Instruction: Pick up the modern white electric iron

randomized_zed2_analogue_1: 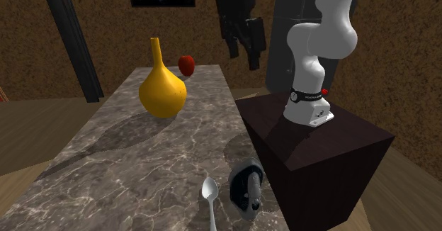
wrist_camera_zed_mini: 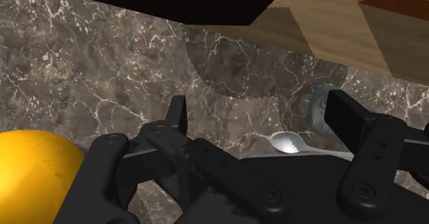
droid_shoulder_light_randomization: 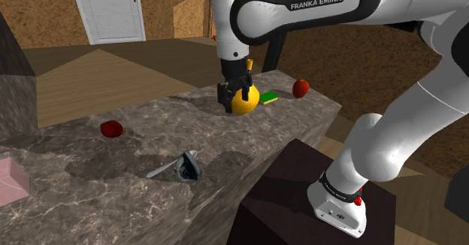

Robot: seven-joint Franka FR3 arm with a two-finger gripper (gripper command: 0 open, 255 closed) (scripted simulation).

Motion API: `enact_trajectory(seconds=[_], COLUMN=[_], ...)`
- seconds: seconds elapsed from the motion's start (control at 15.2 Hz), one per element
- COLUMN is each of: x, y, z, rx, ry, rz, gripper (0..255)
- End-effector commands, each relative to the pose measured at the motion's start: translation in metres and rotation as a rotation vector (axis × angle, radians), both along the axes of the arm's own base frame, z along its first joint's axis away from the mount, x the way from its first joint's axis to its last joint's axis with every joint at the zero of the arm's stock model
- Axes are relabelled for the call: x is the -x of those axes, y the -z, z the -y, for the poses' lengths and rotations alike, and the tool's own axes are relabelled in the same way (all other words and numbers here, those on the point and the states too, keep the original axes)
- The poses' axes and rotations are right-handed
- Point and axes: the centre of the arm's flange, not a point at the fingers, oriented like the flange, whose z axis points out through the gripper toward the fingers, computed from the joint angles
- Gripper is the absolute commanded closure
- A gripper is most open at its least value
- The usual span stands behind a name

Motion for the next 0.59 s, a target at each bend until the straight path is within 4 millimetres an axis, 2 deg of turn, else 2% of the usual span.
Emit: enact_trajectory(seconds=[0.0, 0.53], x=[-0.009, -0.047], y=[0.015, 0.073], z=[-0.023, -0.119], rx=[0.007, 0.035], ry=[-0.025, -0.124], rz=[-0.022, -0.108], gripper=[0, 0])
